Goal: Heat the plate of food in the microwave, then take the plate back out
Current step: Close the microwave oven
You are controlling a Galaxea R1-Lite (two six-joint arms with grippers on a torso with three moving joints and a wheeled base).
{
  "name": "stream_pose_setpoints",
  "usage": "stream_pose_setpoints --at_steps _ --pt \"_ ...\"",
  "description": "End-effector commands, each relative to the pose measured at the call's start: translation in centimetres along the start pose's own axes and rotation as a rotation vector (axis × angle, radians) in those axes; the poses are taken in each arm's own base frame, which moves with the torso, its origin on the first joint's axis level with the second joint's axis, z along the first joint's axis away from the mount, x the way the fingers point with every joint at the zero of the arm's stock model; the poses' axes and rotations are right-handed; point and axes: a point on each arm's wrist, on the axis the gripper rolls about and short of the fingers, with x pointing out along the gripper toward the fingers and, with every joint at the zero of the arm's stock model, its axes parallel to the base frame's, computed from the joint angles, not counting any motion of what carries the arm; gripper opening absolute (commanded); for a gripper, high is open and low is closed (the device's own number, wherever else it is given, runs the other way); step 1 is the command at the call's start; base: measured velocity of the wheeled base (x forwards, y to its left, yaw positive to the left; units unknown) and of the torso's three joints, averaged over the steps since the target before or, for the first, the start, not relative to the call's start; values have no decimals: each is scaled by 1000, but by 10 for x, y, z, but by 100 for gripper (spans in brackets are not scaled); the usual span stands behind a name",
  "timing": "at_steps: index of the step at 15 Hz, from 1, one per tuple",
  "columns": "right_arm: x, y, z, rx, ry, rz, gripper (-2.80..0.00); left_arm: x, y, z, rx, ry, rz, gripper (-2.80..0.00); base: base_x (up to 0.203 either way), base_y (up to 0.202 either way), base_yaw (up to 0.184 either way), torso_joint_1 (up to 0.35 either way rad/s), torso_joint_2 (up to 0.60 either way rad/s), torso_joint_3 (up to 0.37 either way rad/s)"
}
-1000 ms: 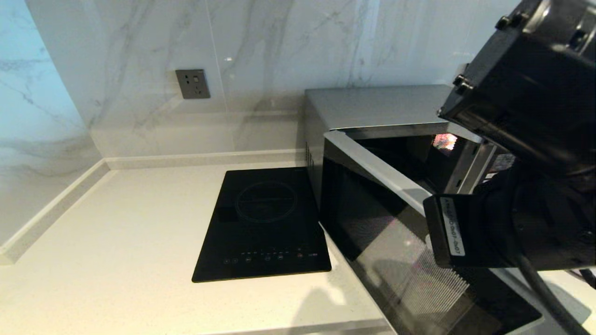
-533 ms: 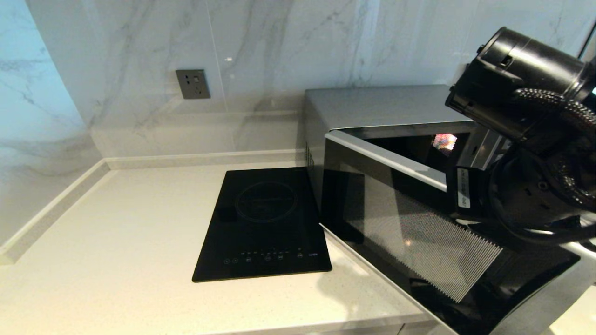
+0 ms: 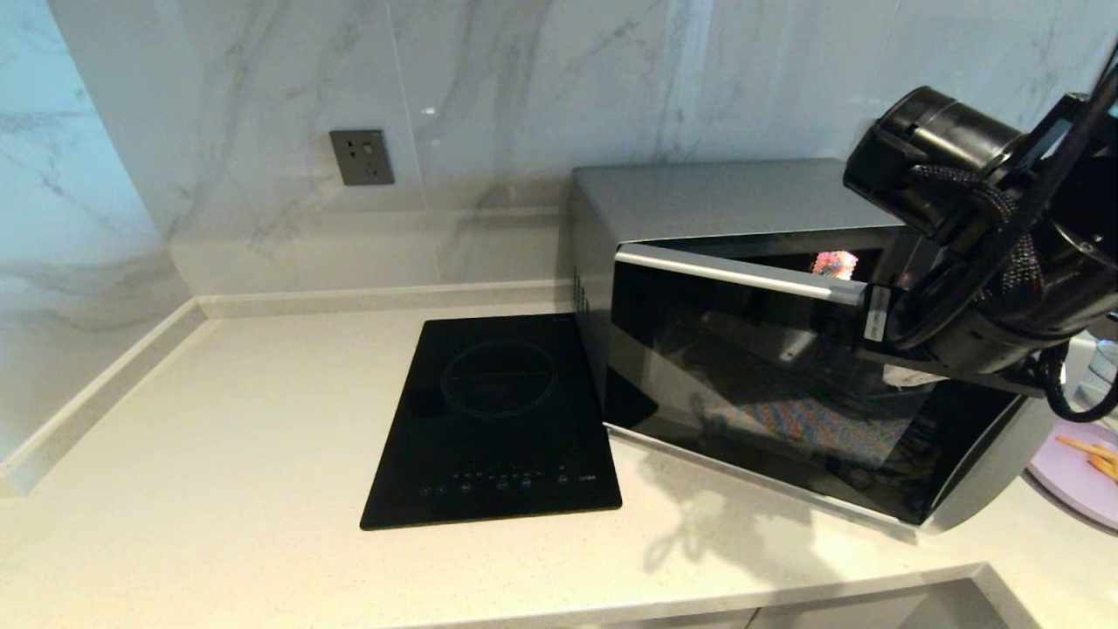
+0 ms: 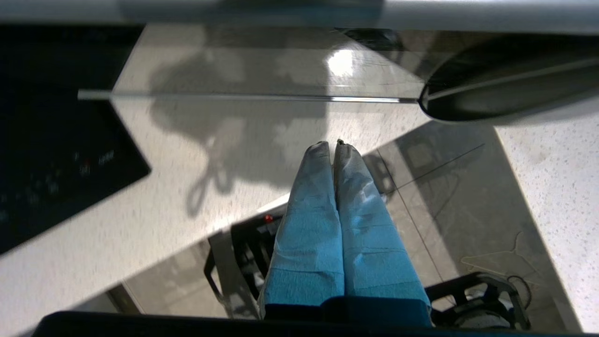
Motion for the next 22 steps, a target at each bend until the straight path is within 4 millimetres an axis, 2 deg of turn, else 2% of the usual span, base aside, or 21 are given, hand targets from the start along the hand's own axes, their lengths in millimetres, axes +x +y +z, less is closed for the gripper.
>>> stream_pose_setpoints --at_steps 1,6,9,15,22 --pt "24 -5 20 66 -11 -55 -280 0 0 0 -1 0 1 -280 0 0 0 0 0 0" --pt "67 -24 75 198 -134 -68 -280 0 0 0 -1 0 1 -280 0 0 0 0 0 0" --pt "81 -31 98 230 -223 -47 -280 0 0 0 -1 0 1 -280 0 0 0 0 0 0" --pt "76 -26 114 267 -335 75 -280 0 0 0 -1 0 1 -280 0 0 0 0 0 0" --pt "75 -24 117 276 -337 131 -280 0 0 0 -1 0 1 -280 0 0 0 0 0 0"
